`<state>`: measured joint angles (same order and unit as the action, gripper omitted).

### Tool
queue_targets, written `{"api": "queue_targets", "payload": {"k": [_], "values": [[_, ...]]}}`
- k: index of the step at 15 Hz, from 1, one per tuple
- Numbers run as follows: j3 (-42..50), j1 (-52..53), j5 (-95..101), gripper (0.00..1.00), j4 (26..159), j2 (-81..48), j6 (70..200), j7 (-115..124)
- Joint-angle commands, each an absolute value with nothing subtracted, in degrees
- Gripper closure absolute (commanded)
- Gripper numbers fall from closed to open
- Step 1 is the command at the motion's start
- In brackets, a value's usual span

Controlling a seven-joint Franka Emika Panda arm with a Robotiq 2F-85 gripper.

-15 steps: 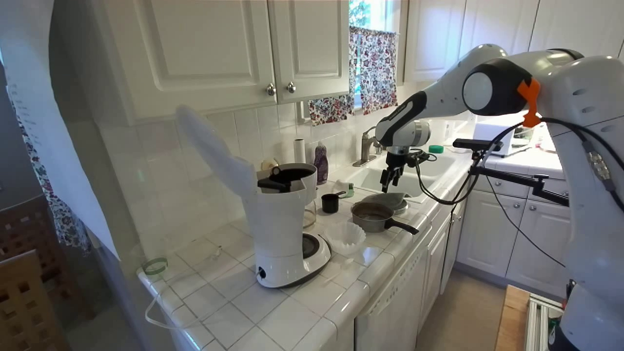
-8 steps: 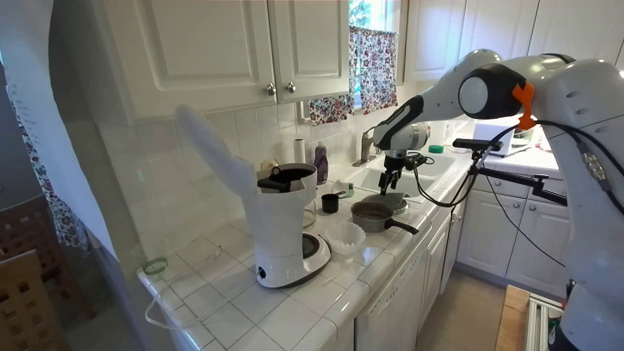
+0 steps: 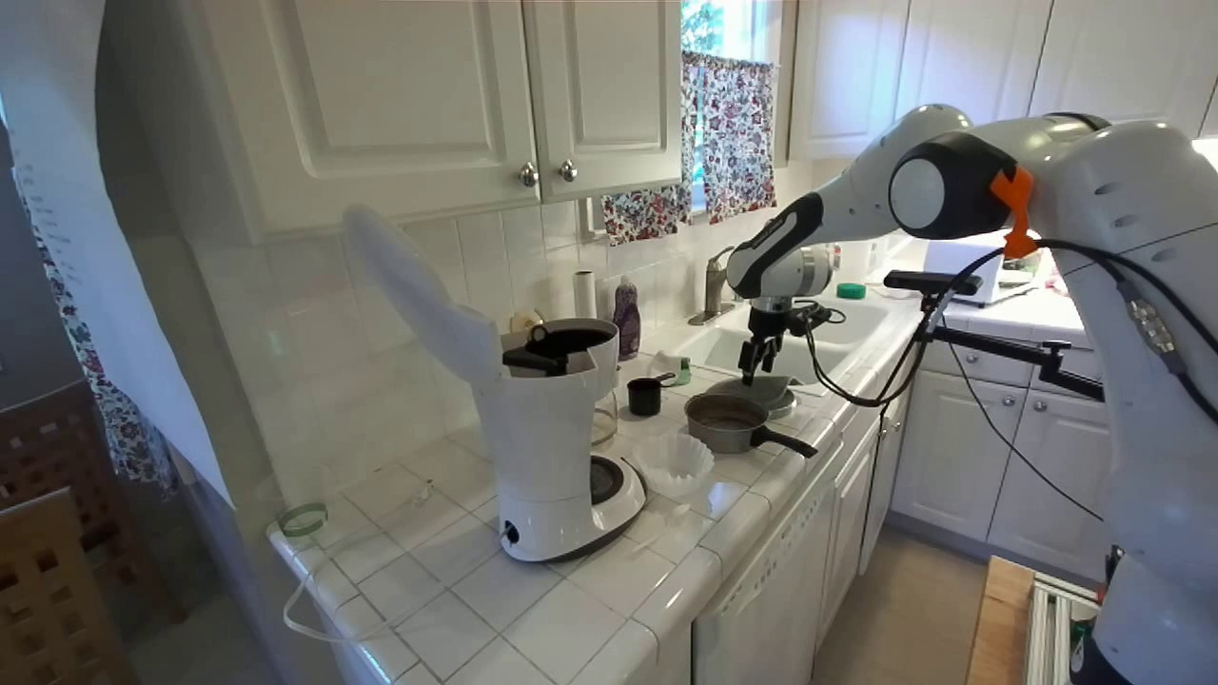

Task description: Use the potholder to put the silver lid on the silver pot

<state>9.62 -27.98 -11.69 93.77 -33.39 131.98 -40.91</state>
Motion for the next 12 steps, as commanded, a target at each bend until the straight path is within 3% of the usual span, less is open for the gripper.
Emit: {"api": "queue_targets", "payload": {"k": [1,2,3,5,7,8,11,12], "values": [[8.74,-28.67,-9.65,0.1,91.07,-35.51,131.67,-40.88],[8.65,-28.71,-9.55,0.29,90.89,-35.76,131.8,-40.9],[8.58,-28.75,-9.43,0.31,90.72,-35.97,131.9,-40.96],[8.37,-28.9,-9.45,0.46,90.26,-36.4,131.98,-41.14],[8.5,-28.82,-9.14,0.29,90.37,-36.53,132.44,-41.04],[8.48,-28.9,-9.13,0.14,90.32,-36.65,132.46,-41.06],[8.53,-28.94,-8.92,0.0,89.99,-36.94,132.22,-40.91],[8.51,-28.97,-8.88,0.01,89.96,-36.99,132.18,-40.93]]}}
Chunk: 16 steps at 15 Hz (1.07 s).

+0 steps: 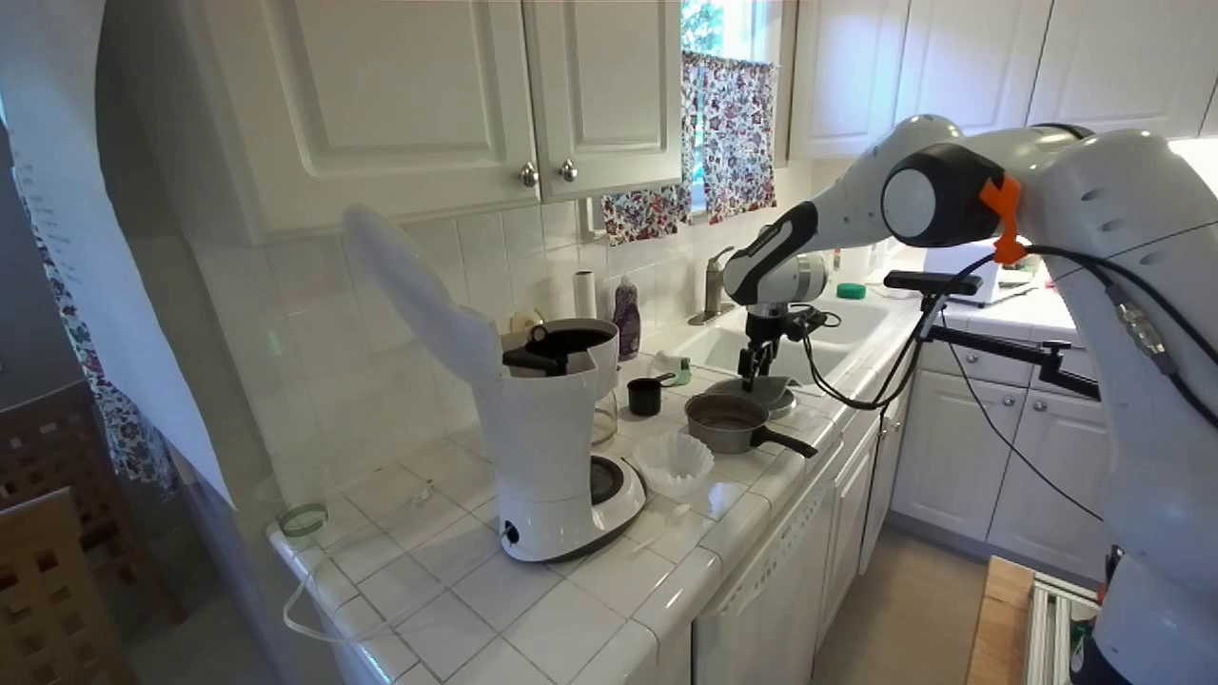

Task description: Use the potholder to put the silver lid on the silver pot

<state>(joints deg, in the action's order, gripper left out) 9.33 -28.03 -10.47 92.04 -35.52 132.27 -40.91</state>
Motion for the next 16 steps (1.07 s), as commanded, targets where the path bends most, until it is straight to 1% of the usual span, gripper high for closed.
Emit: {"api": "queue_targets", "payload": {"k": [1,3,8,12,16], "values": [[8.5,-28.98,-8.82,0.3,89.91,-37.03,132.08,-40.91],[8.49,-29.01,-8.75,0.31,89.83,-37.1,131.98,-40.87],[8.63,-29.03,-8.45,0.69,89.74,-37.04,132.02,-40.76],[8.89,-29.03,-7.96,0.93,89.5,-36.94,131.96,-40.45],[8.9,-29.18,-7.68,0.92,89.34,-36.86,131.53,-40.34]]}}
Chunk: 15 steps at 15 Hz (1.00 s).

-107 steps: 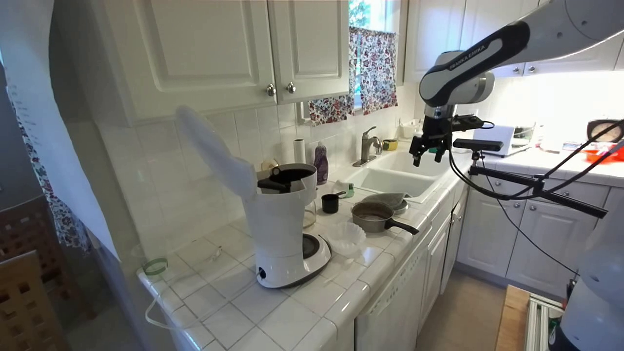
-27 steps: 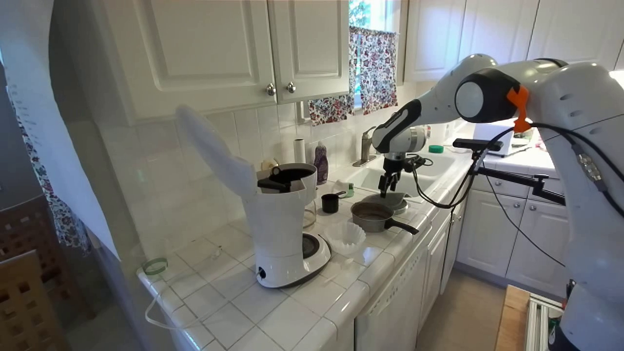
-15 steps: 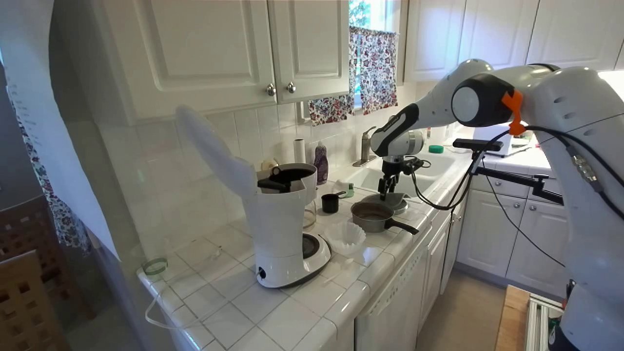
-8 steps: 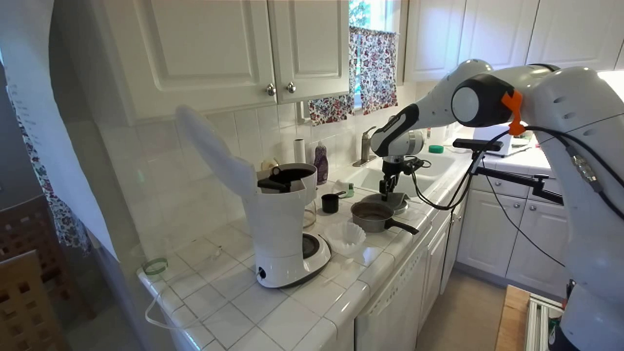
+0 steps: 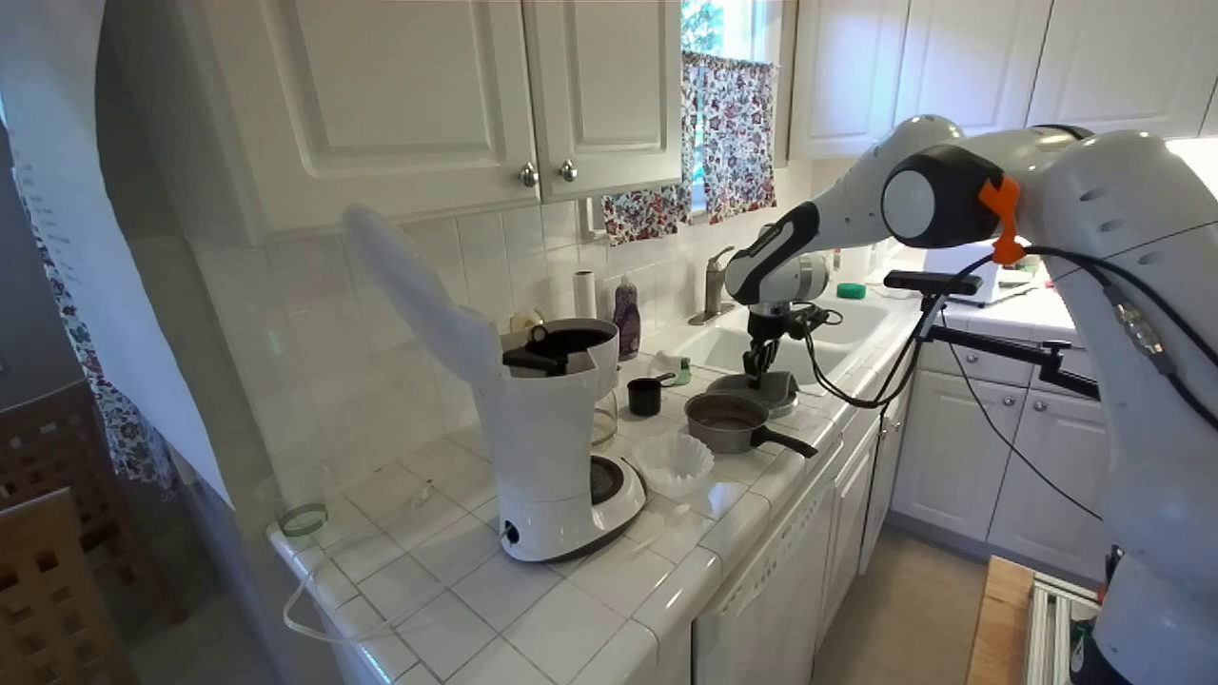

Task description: Use the potholder to put the silver lid on the silver pot

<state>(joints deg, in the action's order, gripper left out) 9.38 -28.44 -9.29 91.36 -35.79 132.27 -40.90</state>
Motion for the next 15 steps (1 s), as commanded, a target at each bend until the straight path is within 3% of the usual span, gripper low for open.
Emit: {"api": "queue_targets", "payload": {"k": [1,15], "values": [[8.96,-29.12,-7.56,0.92,89.53,-36.48,131.19,-40.2],[9.25,-28.91,-7.68,0.92,94.55,-26.82,131.28,-41.59]]}}
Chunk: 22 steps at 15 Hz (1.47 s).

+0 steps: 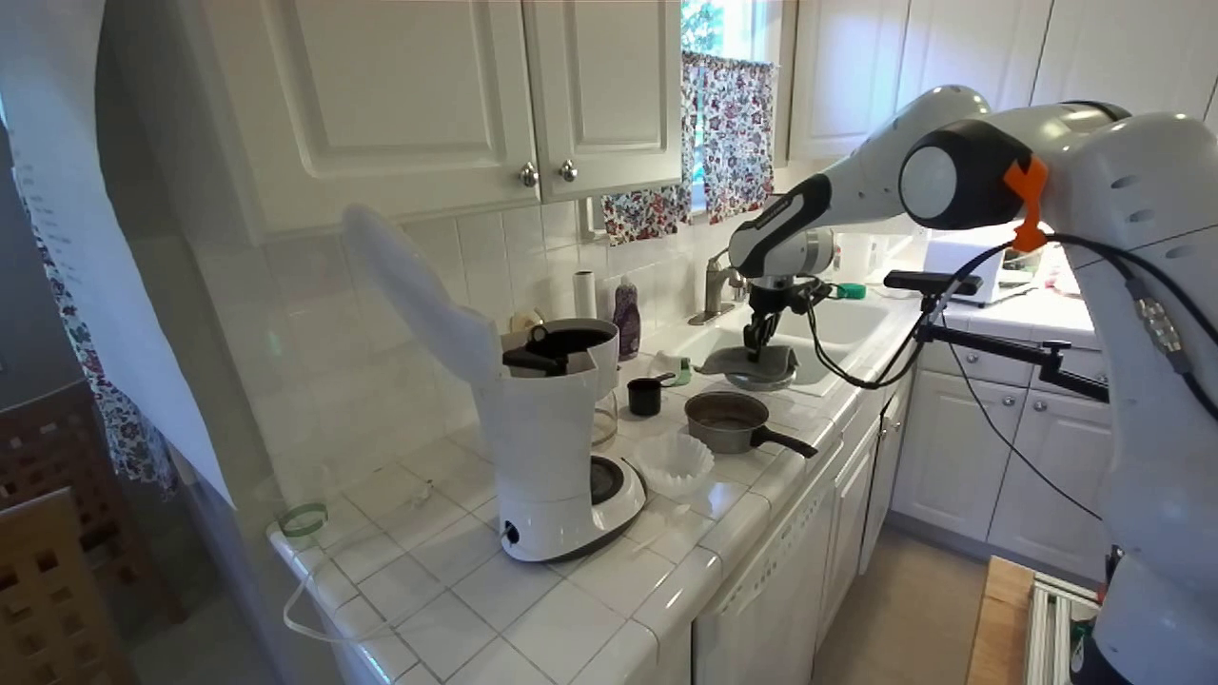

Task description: Use the potholder to put the silver lid on the silver pot

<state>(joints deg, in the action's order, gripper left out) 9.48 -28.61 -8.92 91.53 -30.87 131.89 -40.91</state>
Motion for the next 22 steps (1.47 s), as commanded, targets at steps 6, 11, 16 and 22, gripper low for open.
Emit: {"api": "queue_targets", "payload": {"k": [6,11,16,22], "values": [[9.3,-27.35,-7.28,0.92,98.03,-22.15,131.38,-42.38],[9.05,-25.04,-6.91,0.92,100.56,-19.81,131.42,-43.23],[8.83,-22.34,-5.52,0.92,102.02,-19.05,131.04,-43.39],[8.98,-19.3,-3.19,0.92,104.81,-17.76,131.48,-40.83]]}}
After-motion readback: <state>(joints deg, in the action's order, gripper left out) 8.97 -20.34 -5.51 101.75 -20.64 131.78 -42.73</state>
